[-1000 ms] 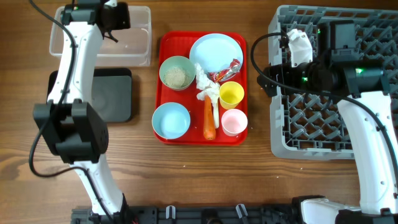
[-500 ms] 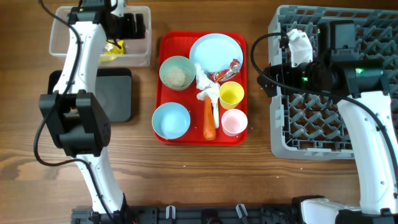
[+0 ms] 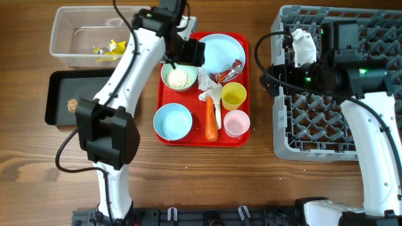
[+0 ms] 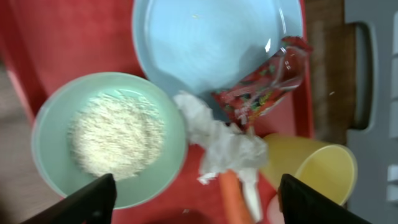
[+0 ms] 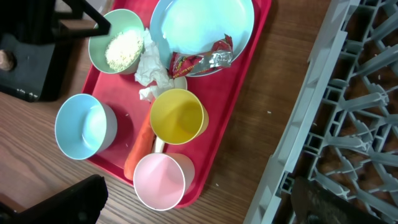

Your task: Sort waste into correct bins and load items into the dishwasher rack

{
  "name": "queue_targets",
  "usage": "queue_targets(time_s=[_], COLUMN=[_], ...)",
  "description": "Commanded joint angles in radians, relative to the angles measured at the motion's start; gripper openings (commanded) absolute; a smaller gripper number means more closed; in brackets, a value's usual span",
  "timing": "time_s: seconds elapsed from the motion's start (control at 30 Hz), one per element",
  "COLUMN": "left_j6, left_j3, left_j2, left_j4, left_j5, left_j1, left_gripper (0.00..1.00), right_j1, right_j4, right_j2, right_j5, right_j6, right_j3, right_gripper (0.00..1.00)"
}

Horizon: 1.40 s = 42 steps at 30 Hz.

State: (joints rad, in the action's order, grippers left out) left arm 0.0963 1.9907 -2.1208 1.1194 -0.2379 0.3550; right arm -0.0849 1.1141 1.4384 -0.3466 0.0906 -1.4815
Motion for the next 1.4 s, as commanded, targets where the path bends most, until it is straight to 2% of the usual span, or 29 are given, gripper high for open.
queue_targets(time_s=[0.0,0.3,0.7,1.07,1.37], left_j6=[0.192,0.318,0.436,0.444,0.444], left_j3=[-0.052,-0.217,-0.304,-0.356,-0.356], left_j2=[0.002,0.000,0.000,-0.002,-0.003], left_j4=[-0.039,-0.230,-0.298,-0.352,-0.353], left_j5=[-0.005,0.007,0.143,0.143,0.154], left_j1=[0.040,0.128,0.168,0.198,0.219], left_gripper=[0.81,0.80,0.74,0.57,0.54], right_j1=[-0.007,-0.007,-0.007,-0.007,-0.007], right_j4=[0.000,0.002,0.006,0.005,0.005], right_j2=[0.006,0.006,0.006,0.006,0.006], right_j5=[0.010,0.010,0.010,0.010,0.010], right_j6=[-0.016,-0.016,-0.016,-0.016,-0.016], right_j3=[0.005,0.005,0.005,0.005,0.005], right_gripper=[0.97,0.97,0.97,0.97,0.97])
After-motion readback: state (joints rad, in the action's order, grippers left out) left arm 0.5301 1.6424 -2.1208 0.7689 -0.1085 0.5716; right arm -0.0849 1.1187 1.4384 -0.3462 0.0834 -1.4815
